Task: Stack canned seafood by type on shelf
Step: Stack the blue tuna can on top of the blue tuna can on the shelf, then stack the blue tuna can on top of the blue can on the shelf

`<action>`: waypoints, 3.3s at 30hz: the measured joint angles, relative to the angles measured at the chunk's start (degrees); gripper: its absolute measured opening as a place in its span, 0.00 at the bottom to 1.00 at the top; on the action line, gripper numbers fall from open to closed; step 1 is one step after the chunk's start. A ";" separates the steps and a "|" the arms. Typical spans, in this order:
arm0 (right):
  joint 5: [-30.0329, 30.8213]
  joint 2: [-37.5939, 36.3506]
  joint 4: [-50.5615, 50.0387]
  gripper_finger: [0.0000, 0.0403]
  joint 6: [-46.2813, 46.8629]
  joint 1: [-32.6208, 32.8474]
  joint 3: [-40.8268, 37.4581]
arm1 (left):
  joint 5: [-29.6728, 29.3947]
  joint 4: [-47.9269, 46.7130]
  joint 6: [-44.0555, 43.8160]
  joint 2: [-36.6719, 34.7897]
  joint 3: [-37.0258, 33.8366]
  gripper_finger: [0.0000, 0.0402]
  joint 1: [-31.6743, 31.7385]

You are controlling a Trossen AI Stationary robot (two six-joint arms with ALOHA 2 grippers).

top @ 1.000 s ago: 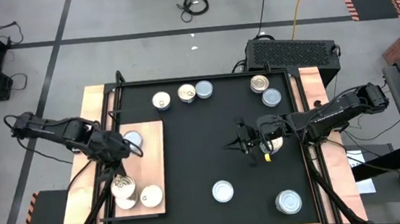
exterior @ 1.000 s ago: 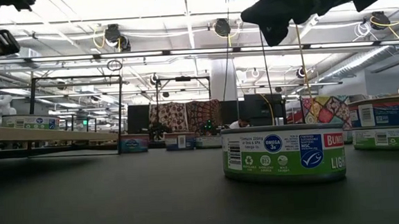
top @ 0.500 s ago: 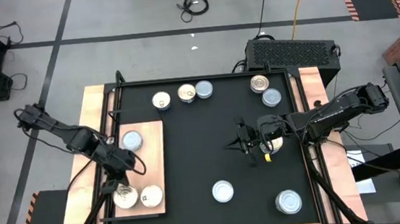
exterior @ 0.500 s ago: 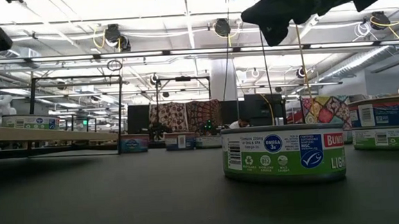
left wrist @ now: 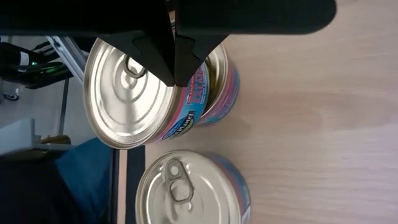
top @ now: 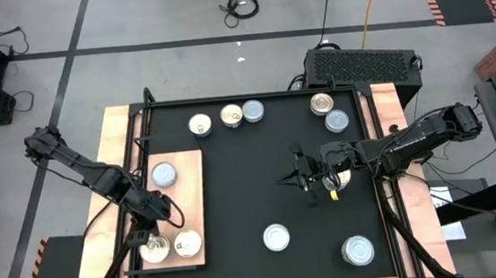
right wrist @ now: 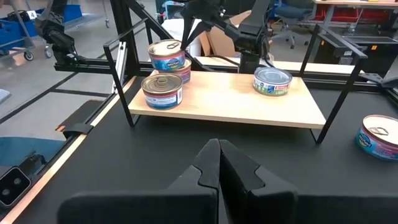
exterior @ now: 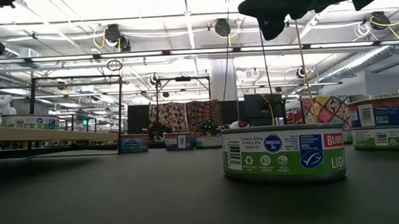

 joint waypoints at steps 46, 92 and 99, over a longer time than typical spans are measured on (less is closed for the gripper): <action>0.00 0.00 -0.07 0.00 -0.83 0.00 0.00 | -4.26 -4.26 -1.54 -1.64 0.02 0.14 0.01; 7.61 -14.63 -37.72 0.00 22.55 -1.06 0.00 | -7.96 60.41 52.54 19.90 9.11 0.31 30.52; 6.18 -26.12 -59.06 0.00 43.23 -3.52 0.02 | -4.31 71.78 45.26 28.48 9.05 0.31 36.15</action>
